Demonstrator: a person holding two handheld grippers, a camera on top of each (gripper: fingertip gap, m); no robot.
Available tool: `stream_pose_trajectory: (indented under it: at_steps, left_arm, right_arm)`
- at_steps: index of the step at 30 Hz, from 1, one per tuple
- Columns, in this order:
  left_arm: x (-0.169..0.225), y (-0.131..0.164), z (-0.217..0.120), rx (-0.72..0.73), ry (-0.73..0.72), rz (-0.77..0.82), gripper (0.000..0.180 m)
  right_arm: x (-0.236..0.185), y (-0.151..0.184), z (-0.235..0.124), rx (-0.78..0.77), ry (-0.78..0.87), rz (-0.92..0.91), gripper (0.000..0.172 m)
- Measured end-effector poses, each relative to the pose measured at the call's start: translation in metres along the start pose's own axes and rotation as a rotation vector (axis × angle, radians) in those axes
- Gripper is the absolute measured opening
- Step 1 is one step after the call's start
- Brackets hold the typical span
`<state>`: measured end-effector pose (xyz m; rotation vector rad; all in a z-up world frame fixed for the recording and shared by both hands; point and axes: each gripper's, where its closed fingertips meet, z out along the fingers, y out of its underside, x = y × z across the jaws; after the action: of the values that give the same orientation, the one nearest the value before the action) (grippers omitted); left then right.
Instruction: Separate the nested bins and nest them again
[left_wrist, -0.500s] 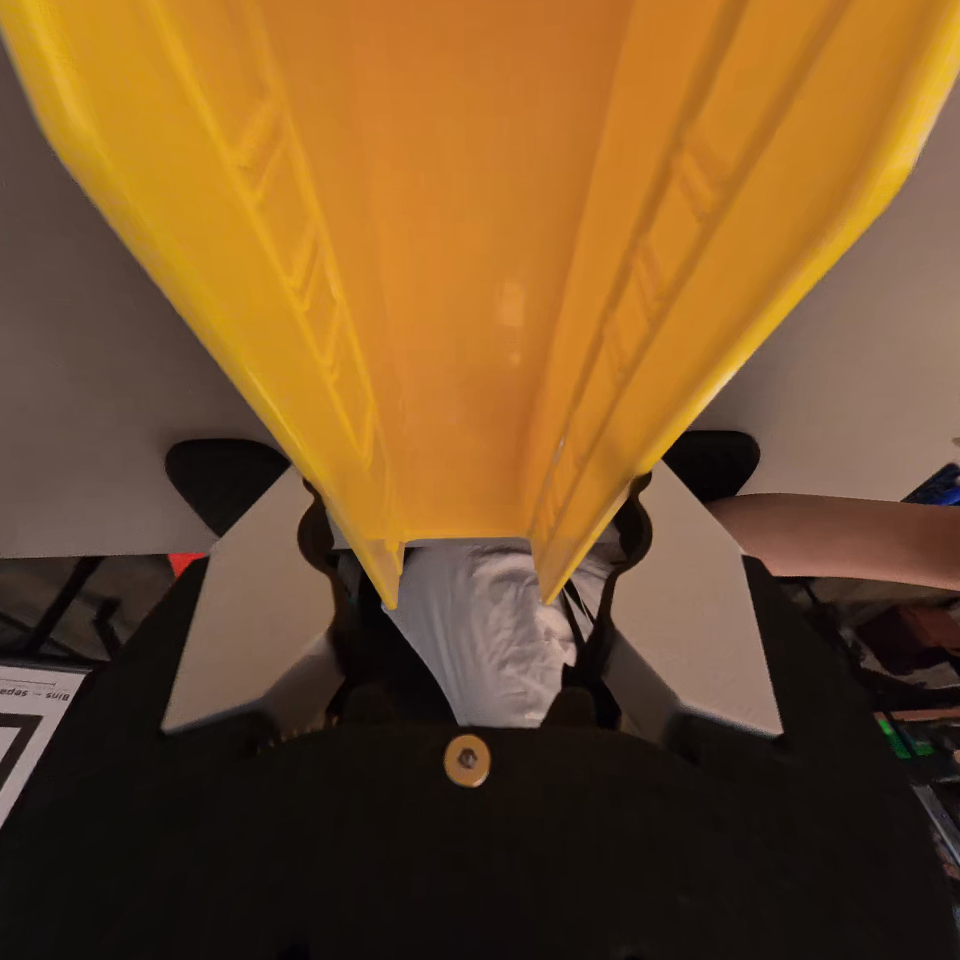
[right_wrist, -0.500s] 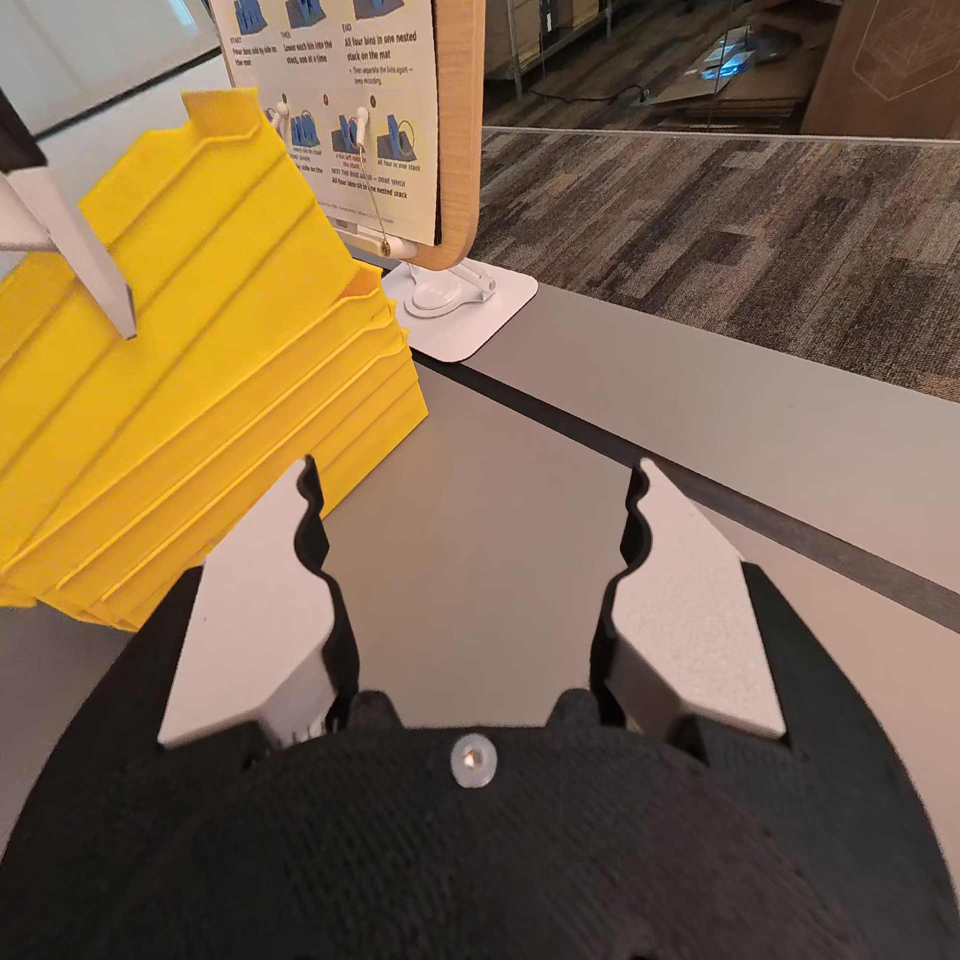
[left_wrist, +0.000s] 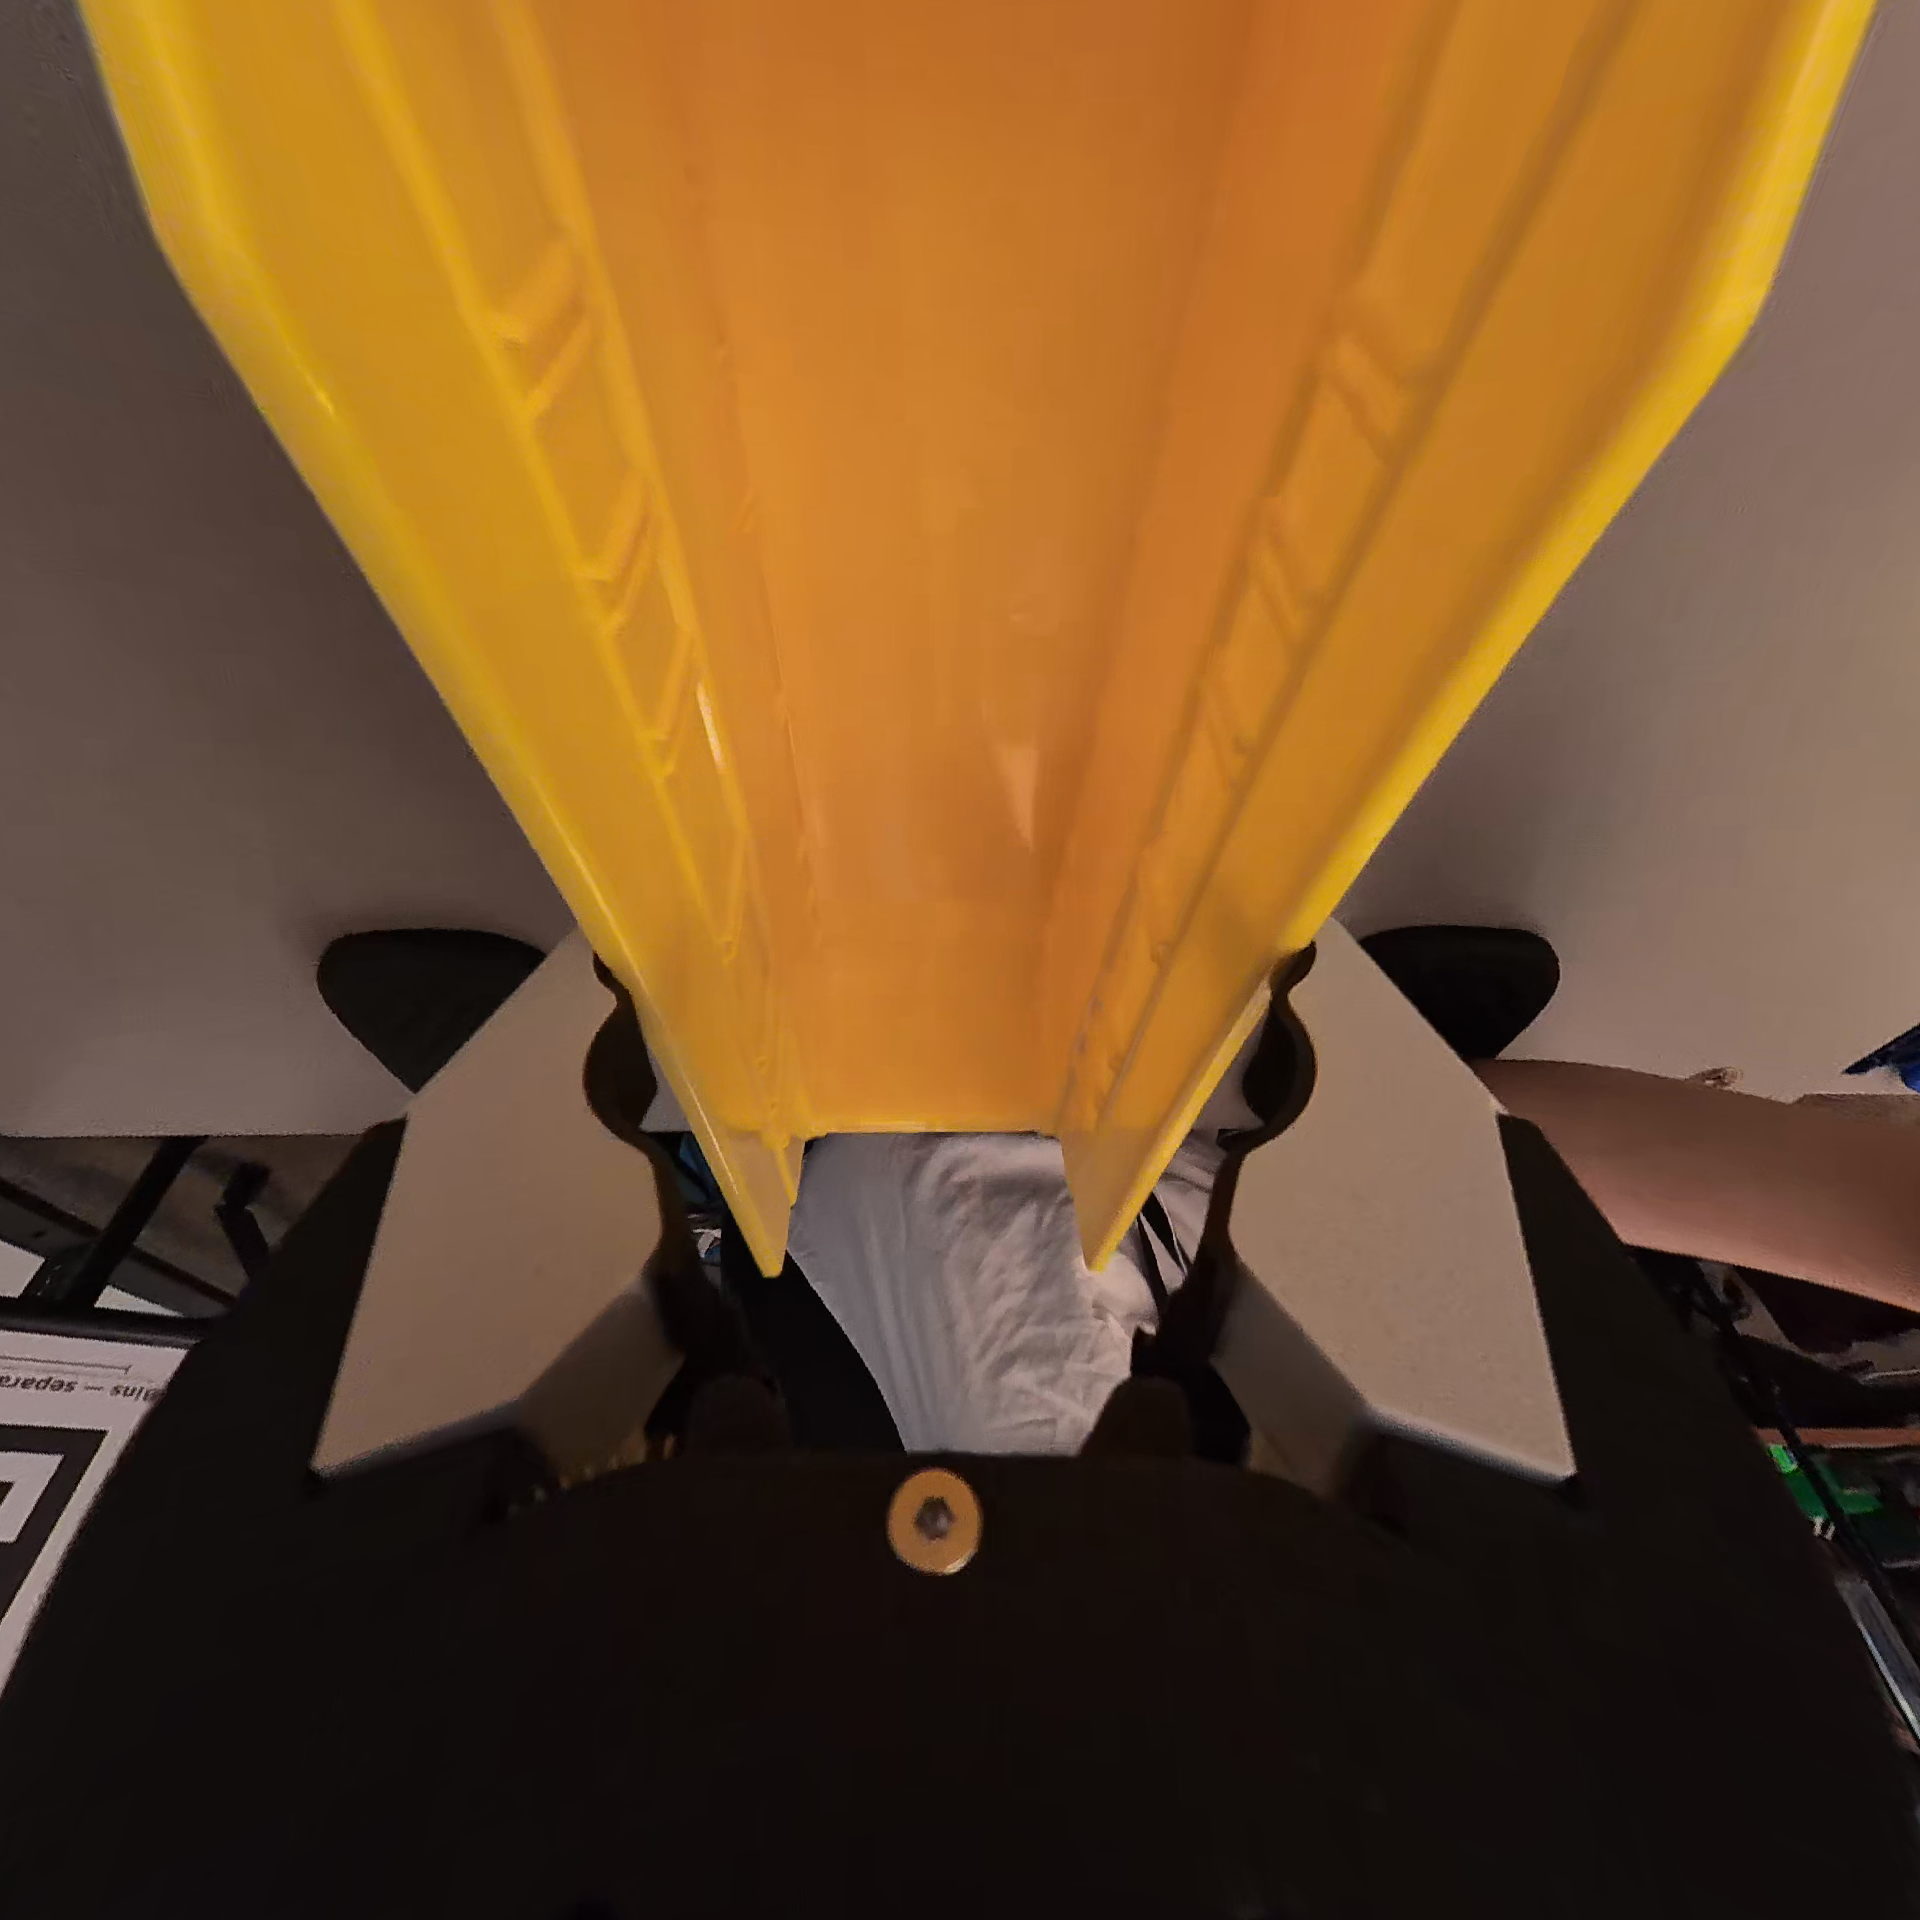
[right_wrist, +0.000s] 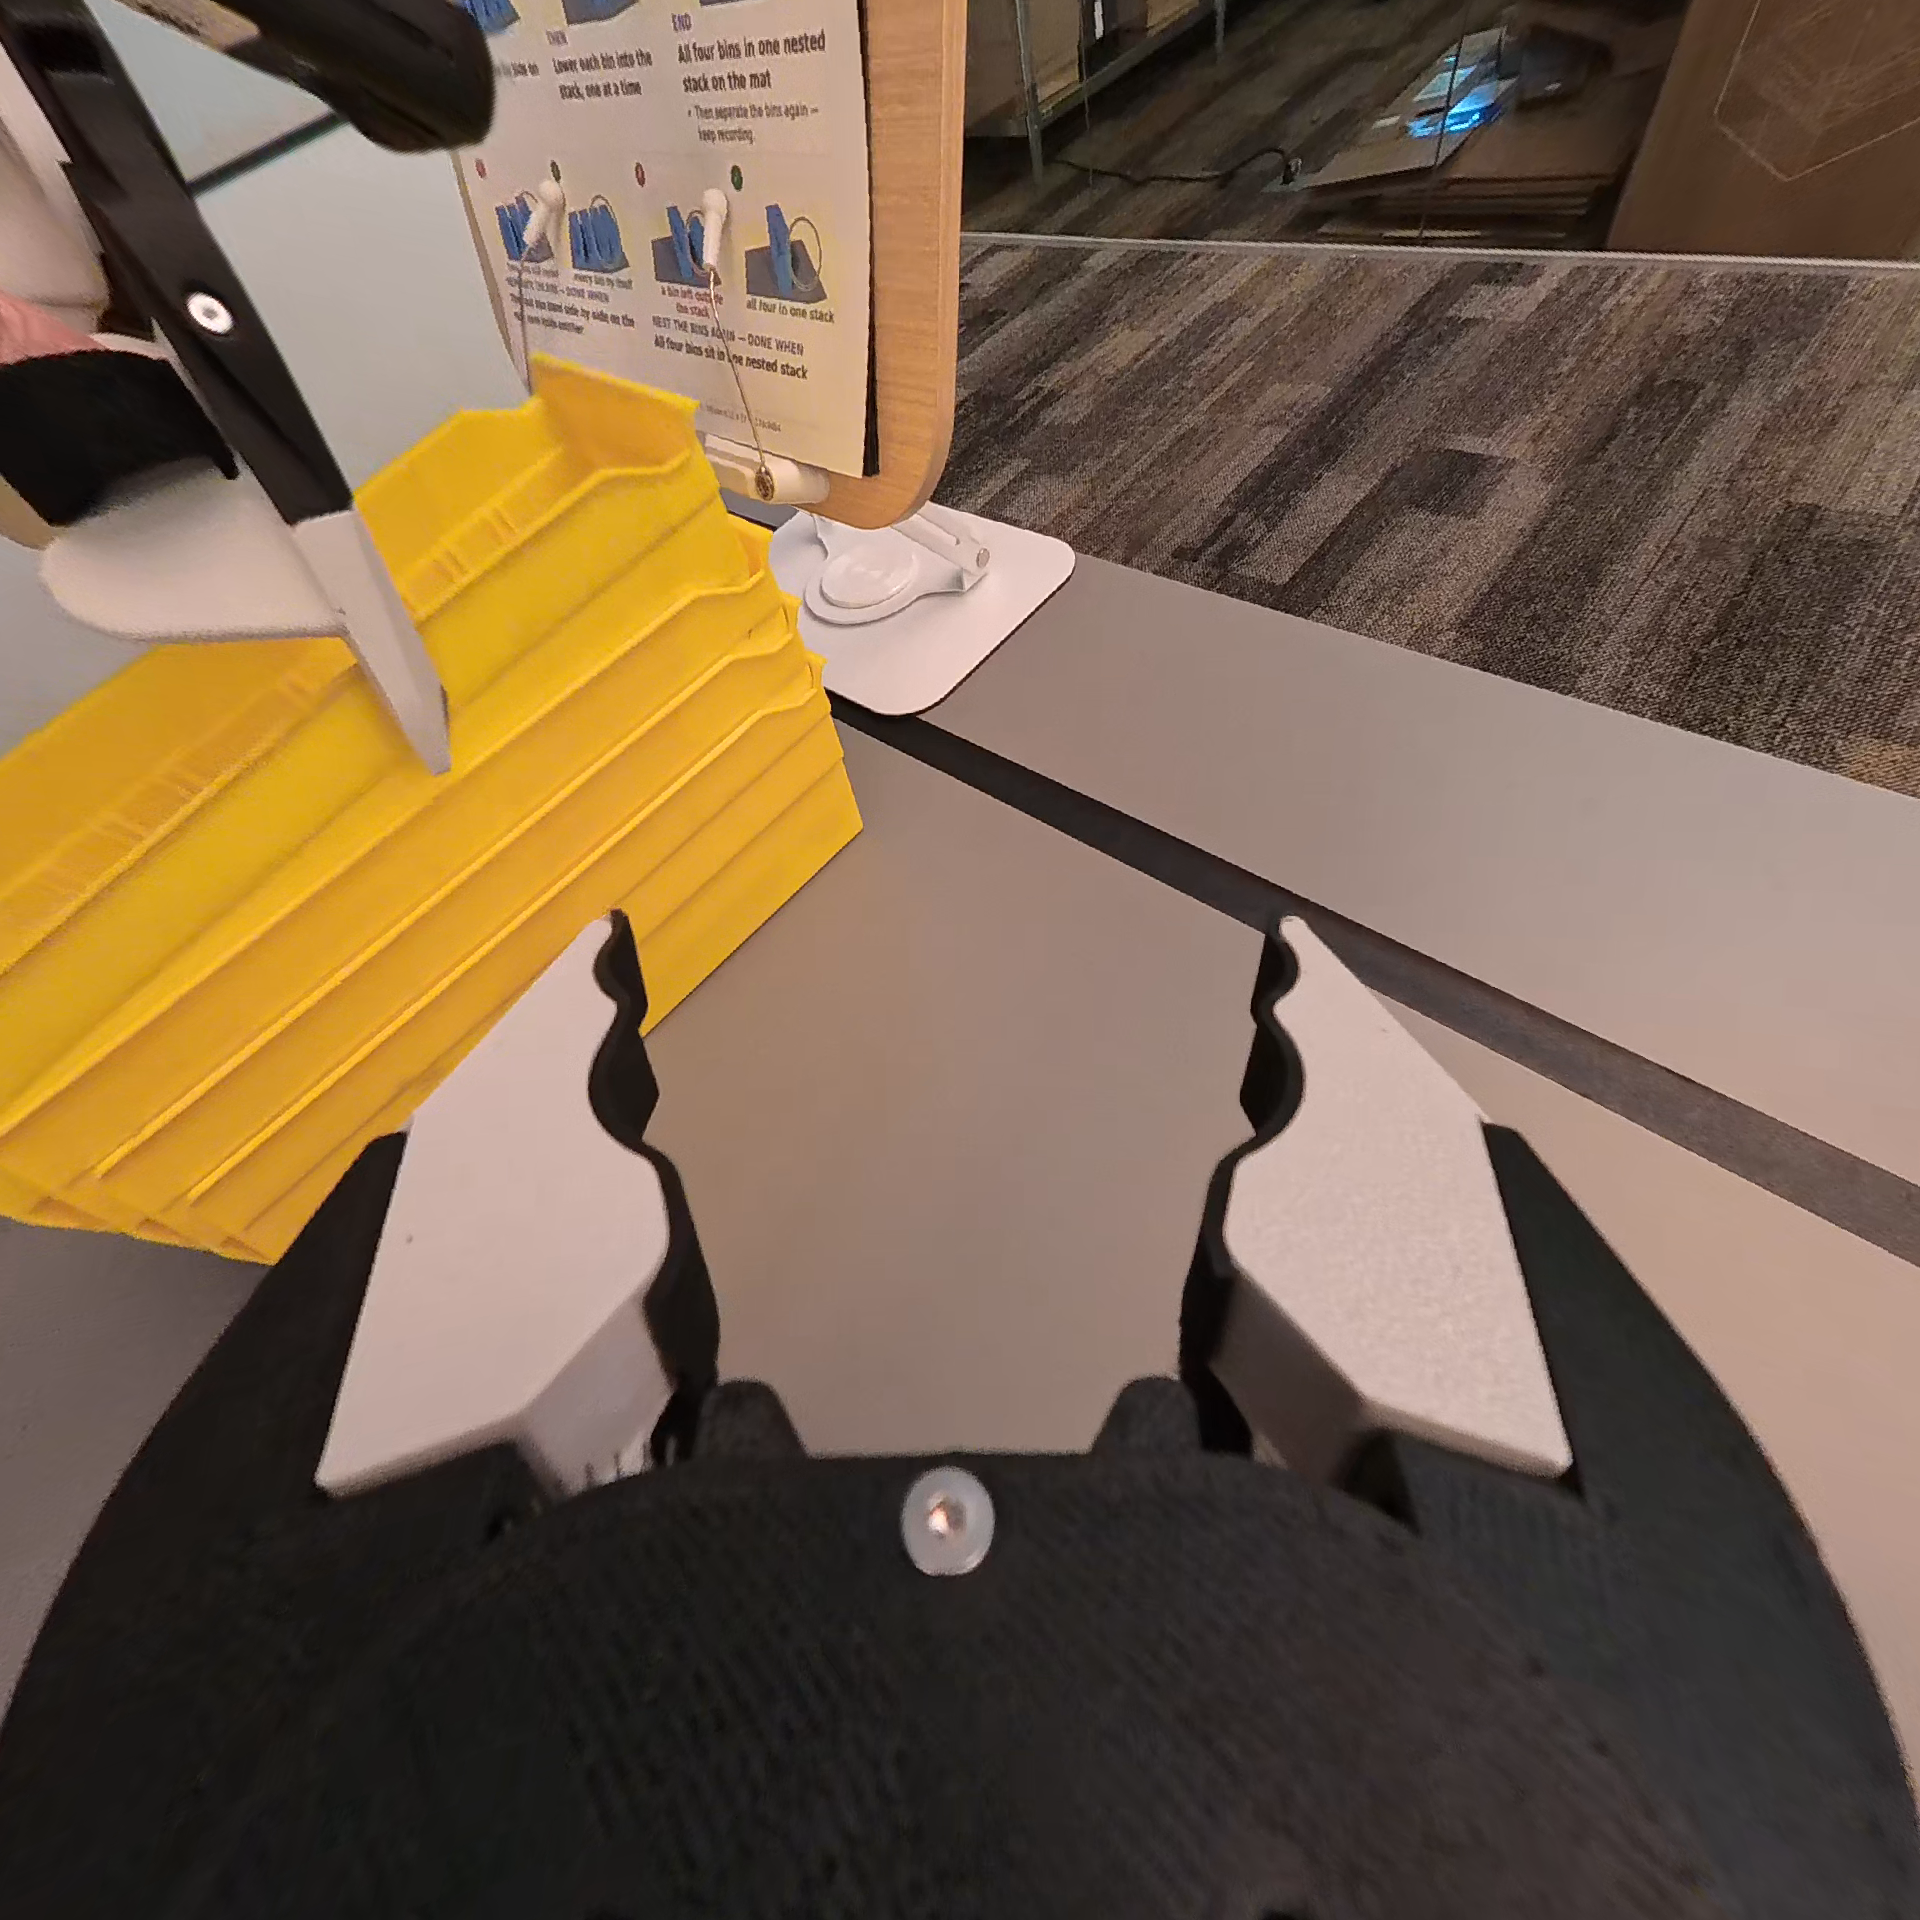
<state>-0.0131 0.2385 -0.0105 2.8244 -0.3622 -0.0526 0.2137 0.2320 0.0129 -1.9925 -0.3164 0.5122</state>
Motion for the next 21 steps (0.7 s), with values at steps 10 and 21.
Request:
stream_pose_trajectory:
  at_steps: [10,21]
  left_arm:
    - [0.005,0.001,0.01,-0.036,0.005,0.04,0.141]
    - [0.013,0.056,-0.083,0.12,0.093,0.302,0.128]
  right_arm:
    - [0.004,0.004,0.003,-0.015,0.008,0.004,0.117]
    - [0.005,0.013,0.016,-0.092,0.076,-0.049,0.117]
